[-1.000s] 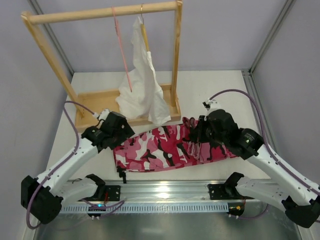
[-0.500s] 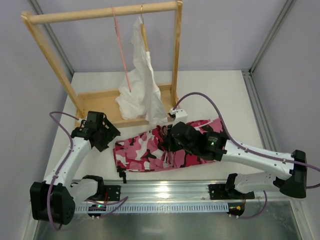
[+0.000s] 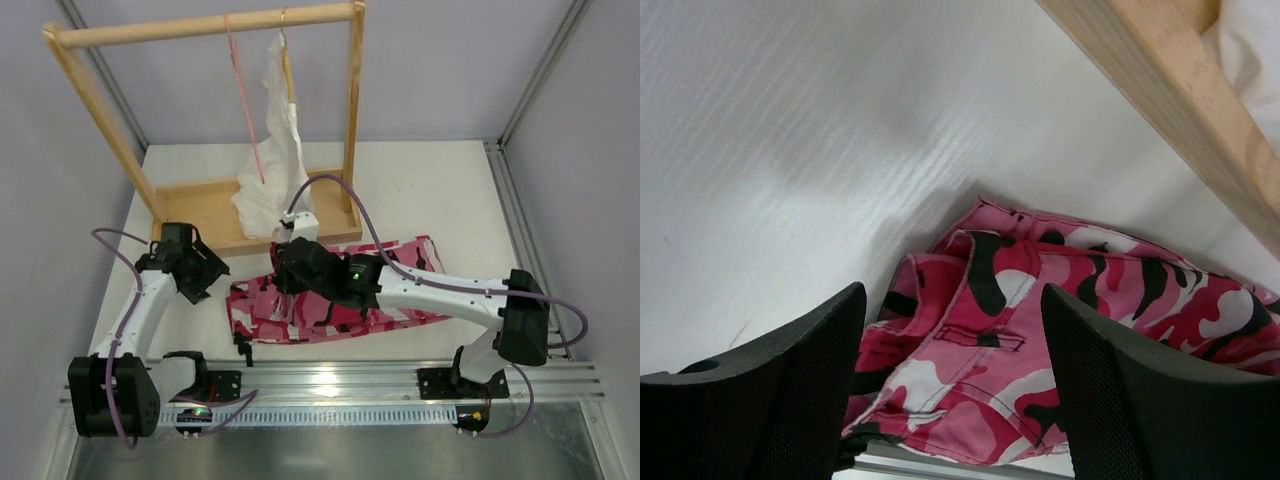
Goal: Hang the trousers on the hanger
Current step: Fold the trousers
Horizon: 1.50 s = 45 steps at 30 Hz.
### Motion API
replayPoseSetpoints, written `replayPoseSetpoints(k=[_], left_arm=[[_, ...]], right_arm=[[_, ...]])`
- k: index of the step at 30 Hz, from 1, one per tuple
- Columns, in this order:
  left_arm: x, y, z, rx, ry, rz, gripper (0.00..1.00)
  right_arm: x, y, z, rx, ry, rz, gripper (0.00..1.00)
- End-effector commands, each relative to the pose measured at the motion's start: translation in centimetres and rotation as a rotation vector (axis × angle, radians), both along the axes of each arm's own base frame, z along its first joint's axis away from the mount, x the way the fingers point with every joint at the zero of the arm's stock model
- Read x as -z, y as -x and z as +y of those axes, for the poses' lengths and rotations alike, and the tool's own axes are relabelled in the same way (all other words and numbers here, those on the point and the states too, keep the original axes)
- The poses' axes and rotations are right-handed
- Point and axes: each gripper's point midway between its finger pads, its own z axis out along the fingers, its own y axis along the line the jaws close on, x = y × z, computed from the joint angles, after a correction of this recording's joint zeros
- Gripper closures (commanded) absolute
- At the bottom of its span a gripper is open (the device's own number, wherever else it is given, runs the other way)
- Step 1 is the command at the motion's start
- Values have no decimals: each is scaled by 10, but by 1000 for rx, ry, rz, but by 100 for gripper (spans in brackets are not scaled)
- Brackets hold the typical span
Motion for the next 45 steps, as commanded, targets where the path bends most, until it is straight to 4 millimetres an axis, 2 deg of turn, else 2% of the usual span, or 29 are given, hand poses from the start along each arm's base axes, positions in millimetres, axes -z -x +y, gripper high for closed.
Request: replayPoseSetpoints(k=[1, 3, 4, 6, 11, 12, 16, 23, 27, 38, 43, 45], left_arm=[[7, 5, 3, 23, 32, 20, 30], [8, 5, 3, 26, 40, 24, 38], [9, 6, 3, 26, 41, 28, 48], [10, 6, -2, 31, 68, 24, 57], [18, 6, -8, 35, 106, 42, 62], [22, 8, -11, 38, 121, 55, 67], [27, 8, -13, 35, 138, 62, 78], [30, 9, -14, 35, 138, 61, 89], [33, 9, -15, 32, 147, 62, 99], [38, 8, -13, 28, 134, 61, 99], [38, 9, -11, 21, 125, 63, 99], [38, 9, -11, 21, 125, 63, 100]], right_arm=[[-44, -1, 37, -20, -159, -48, 96], [-36, 1, 46, -31, -155, -40, 96], [-36, 4, 50, -45, -157, -35, 96], [-29, 7, 57, -61, -151, -25, 96], [-19, 12, 75, -97, -162, -24, 96], [-11, 11, 79, -99, -155, -17, 96], [-6, 12, 94, -117, -158, -9, 96], [2, 13, 110, -134, -157, -2, 96], [-2, 15, 117, -156, -165, -10, 96], [-11, 25, 135, -199, -188, -9, 96], [-8, 32, 144, -202, -175, -4, 96], [0, 33, 145, -195, -159, 4, 96]])
